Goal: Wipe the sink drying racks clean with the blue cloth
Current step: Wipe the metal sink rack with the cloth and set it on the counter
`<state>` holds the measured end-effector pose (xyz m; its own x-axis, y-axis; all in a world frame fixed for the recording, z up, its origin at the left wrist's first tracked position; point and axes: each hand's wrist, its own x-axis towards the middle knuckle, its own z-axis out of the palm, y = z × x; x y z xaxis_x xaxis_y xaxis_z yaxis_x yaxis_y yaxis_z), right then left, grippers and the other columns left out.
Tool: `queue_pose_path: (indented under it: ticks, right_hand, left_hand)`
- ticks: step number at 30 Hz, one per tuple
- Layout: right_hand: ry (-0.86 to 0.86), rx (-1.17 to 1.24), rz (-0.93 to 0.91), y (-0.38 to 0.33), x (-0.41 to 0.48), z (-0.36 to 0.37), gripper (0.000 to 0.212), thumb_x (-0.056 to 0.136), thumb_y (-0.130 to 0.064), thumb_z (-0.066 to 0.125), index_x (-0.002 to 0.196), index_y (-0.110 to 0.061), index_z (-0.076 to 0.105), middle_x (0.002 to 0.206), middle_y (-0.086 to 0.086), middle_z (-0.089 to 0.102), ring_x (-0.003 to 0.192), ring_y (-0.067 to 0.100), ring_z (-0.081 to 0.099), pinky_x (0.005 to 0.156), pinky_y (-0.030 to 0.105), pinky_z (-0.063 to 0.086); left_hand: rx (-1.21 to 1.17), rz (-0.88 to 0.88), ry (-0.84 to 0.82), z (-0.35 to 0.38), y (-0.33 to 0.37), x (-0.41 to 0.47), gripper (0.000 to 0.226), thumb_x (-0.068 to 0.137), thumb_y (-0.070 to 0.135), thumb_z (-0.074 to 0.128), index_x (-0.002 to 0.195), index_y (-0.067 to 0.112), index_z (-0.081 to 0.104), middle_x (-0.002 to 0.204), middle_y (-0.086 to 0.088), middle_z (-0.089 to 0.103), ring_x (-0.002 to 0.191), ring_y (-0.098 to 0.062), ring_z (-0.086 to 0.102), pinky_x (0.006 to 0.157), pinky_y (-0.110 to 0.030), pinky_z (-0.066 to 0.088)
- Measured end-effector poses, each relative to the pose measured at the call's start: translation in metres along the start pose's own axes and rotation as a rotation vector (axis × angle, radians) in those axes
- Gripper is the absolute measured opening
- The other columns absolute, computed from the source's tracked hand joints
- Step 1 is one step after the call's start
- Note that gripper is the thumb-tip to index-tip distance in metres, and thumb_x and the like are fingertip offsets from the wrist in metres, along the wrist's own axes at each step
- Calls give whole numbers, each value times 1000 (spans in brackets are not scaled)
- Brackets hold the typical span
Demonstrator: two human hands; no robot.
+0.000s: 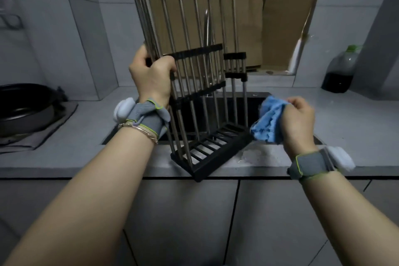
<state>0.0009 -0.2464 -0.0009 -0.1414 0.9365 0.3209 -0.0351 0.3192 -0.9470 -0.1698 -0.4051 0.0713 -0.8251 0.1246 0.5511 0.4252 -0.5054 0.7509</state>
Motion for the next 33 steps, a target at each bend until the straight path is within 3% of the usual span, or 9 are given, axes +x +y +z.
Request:
queue_pose_path:
  ticks: [3, 6, 10, 14, 17, 22, 26, 29, 33]
  right_hand:
    - [-88, -88, 22, 20, -11, 20, 22, 82, -7, 43, 69, -21, 53, 80, 5, 60, 81, 22, 56, 77, 39, 48]
    - [-178, -145, -98, 19, -28, 39, 15, 86, -6, 48, 89, -14, 60, 91, 2, 58, 87, 17, 53, 72, 24, 38]
    - [-249, -606, -462, 19, -42, 50, 26, 80, -4, 55, 105, -4, 64, 105, 15, 60, 102, 34, 50, 81, 34, 37]
    - [-439, -960, -556, 14, -69, 58, 30, 81, -13, 51, 104, -16, 70, 99, 15, 68, 102, 34, 55, 81, 36, 41]
    - [-691, -768, -563, 3, -95, 61, 30, 84, -12, 48, 104, -19, 70, 104, 9, 70, 104, 28, 59, 86, 33, 45]
    - [-1037, -601, -611, -14, -121, 41, 23, 90, -17, 45, 97, -17, 66, 92, 6, 66, 91, 21, 56, 69, 20, 30]
    - [-834, -1034, -821, -13, -76, 22, 55, 77, -38, 20, 107, -25, 65, 112, 2, 65, 111, 23, 53, 87, 30, 41]
    - [-678, -1130, -626, -18, -48, 10, 32, 89, -27, 38, 108, -15, 62, 112, 8, 58, 113, 27, 49, 86, 31, 41]
    - [-629, -1091, -535, -25, -51, 12, 27, 89, -14, 44, 109, -11, 61, 108, 13, 64, 102, 32, 58, 78, 31, 43]
  left_hand:
    - [-6, -15, 31, -8, 3, 6, 24, 48, 6, 52, 37, 26, 44, 49, 0, 36, 61, -29, 39, 53, -38, 33]
    - [-52, -30, 17, -10, 7, 4, 23, 48, 5, 51, 37, 25, 46, 45, 0, 37, 58, -29, 36, 59, -43, 40]
    - [-89, -14, 37, -17, 14, 3, 27, 51, 4, 50, 38, 27, 50, 39, 8, 40, 58, -29, 39, 61, -46, 44]
    - [-57, 24, 5, -19, 22, -7, 26, 52, 3, 50, 39, 26, 51, 41, 9, 44, 62, -30, 49, 55, -35, 38]
    - [-86, -3, -6, -14, 20, -15, 23, 51, 4, 50, 40, 24, 52, 43, 10, 45, 65, -31, 51, 55, -34, 35]
    - [-46, -71, 13, -14, 14, -16, 20, 47, 4, 51, 38, 21, 50, 42, 6, 43, 62, -31, 48, 56, -44, 39]
    - [-172, -193, 87, -19, 15, -16, 30, 47, 2, 48, 73, 10, 61, 42, -5, 43, 52, -27, 48, 46, -28, 34]
    - [-210, -228, 92, -18, 15, -11, 36, 49, 4, 47, 83, 7, 59, 46, -5, 39, 46, -25, 48, 42, -22, 32]
    - [-227, -315, 26, -11, 16, -17, 23, 48, 6, 47, 69, 8, 56, 40, -4, 40, 42, -25, 54, 40, -17, 37]
